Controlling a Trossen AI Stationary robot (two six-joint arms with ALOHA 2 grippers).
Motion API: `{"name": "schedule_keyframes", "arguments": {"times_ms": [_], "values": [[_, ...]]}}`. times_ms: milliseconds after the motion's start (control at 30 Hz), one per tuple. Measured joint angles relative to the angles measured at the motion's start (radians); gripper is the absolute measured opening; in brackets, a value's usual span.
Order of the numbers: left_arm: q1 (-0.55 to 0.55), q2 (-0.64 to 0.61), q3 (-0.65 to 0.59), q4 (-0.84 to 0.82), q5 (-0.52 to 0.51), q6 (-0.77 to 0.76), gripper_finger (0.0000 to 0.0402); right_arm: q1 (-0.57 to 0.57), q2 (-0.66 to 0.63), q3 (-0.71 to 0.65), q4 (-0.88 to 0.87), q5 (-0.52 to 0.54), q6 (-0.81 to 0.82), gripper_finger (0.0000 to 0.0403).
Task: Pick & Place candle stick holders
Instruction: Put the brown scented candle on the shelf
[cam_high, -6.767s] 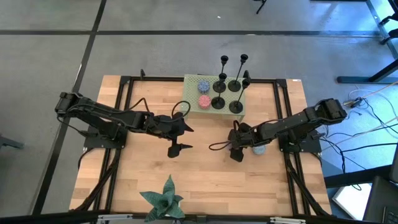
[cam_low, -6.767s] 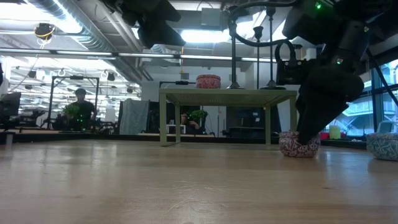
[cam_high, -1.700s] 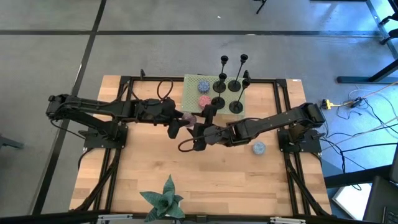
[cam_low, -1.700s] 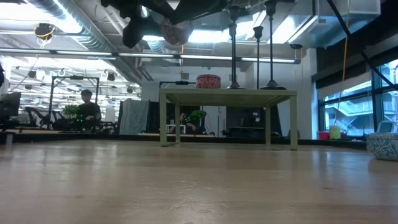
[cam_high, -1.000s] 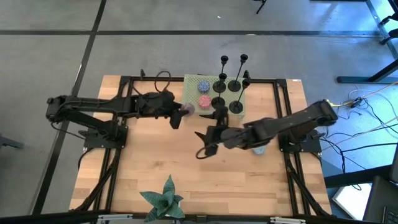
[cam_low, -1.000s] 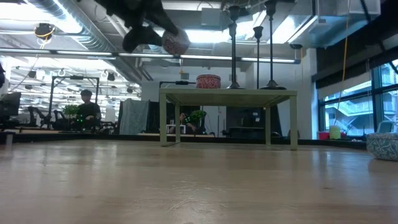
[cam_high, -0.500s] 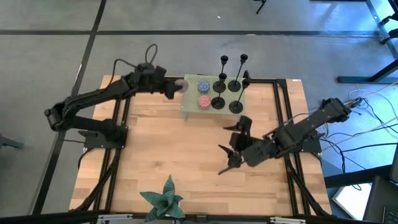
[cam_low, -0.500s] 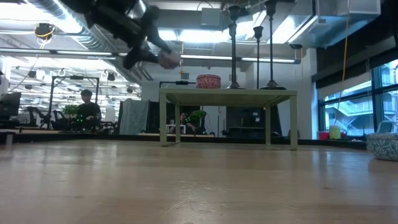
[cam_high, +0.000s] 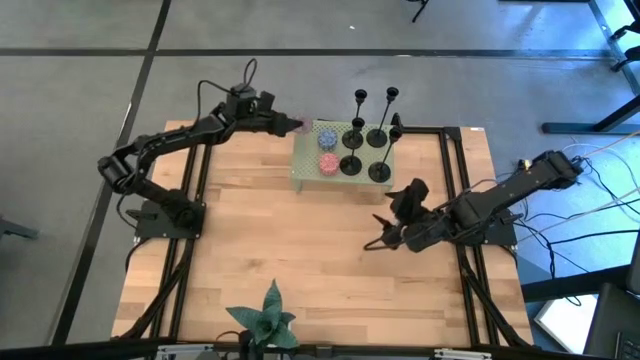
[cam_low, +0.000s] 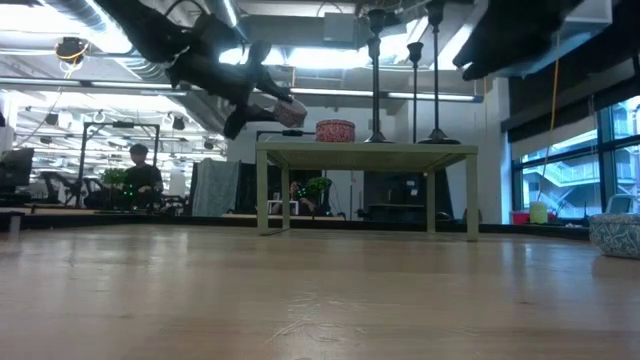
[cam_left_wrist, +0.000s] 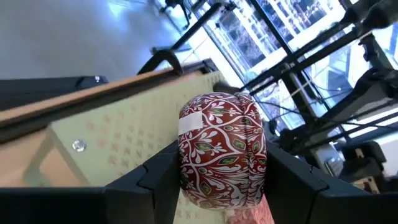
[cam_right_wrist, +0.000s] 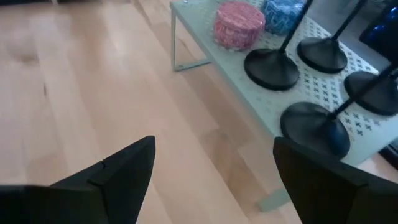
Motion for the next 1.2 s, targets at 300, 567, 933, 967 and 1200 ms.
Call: {"name": "schedule_keyframes", "arguments": {"times_ms": [300,567,933,967,1200], "values": [[0.004,0.005,-0.002,-0.035,-0.004,0.020,0.0189,-0.004,-0.124,-0.095,0.137,0.000,-0.027,0.0328],[-0.012,0.005,-0.003,-0.044,-0.006,0.050,0.0192,-0.004,-0.114,-0.096,0.253,-0.004,-0.145,0.0328],[-0.016,0.005,-0.003,-0.026,0.046,0.050,0.0190,-0.004,-0.114,-0.096,0.267,-0.011,-0.158,0.0328],[-0.016,0.005,-0.003,-0.015,0.064,0.050,0.0190,-0.004,-0.114,-0.096,0.267,-0.011,-0.158,0.0328],[-0.016,0.004,0.002,0.020,0.119,0.050,0.0187,-0.004,-0.114,-0.096,0.267,-0.011,-0.161,0.0328]]}}
